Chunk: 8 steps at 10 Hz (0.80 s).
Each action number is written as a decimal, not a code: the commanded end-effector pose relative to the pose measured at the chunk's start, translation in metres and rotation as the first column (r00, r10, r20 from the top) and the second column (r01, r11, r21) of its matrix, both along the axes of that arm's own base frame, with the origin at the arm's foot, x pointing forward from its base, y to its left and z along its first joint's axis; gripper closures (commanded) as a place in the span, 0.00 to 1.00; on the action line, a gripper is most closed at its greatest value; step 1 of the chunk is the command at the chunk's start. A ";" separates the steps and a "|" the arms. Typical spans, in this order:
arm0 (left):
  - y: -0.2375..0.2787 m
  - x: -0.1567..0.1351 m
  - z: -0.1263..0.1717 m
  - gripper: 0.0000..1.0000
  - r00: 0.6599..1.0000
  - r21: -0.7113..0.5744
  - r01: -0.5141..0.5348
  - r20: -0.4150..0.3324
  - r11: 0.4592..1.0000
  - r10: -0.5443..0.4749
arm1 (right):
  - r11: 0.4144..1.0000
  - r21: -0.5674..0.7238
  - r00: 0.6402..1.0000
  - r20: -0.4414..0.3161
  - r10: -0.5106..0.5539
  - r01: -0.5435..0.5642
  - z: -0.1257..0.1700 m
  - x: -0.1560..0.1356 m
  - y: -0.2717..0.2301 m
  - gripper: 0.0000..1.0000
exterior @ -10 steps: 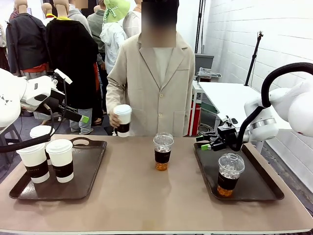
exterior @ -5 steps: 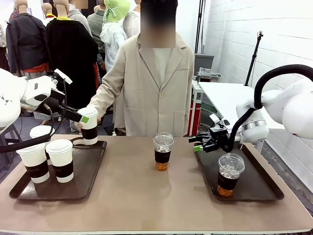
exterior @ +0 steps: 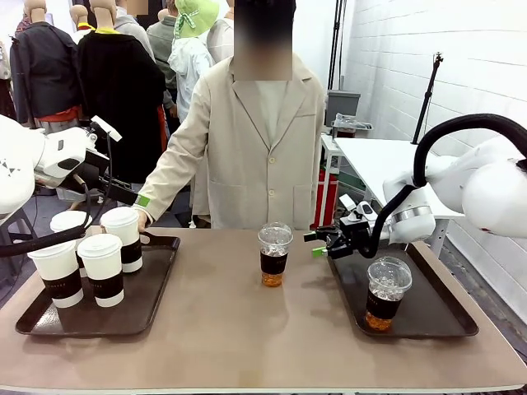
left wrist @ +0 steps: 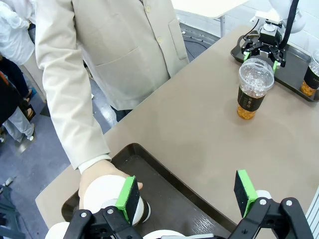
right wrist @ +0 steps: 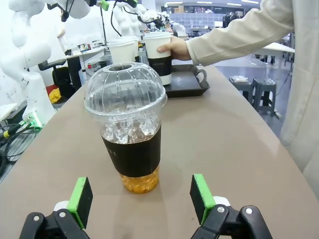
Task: Distribute the coffee onto the tray.
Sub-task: Pick up another iced Americano from the middle of the table and place it on the right Handle tray.
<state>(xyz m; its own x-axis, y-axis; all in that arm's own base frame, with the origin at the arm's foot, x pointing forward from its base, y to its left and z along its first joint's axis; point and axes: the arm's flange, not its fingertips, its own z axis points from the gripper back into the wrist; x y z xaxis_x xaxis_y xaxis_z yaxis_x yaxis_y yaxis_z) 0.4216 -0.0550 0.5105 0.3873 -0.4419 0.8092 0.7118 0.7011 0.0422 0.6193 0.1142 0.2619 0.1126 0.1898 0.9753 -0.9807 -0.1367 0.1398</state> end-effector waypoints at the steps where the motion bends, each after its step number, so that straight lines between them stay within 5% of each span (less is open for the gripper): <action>1: 0.001 0.000 -0.001 0.00 1.000 -0.004 0.001 -0.004 1.000 -0.001 | 0.999 0.024 0.999 0.033 -0.030 0.029 -0.006 0.004 0.008 0.00; 8: 0.001 0.000 -0.001 0.00 1.000 -0.004 0.001 -0.004 1.000 -0.001 | 1.000 0.010 1.000 0.007 -0.006 0.006 -0.004 0.000 0.003 0.00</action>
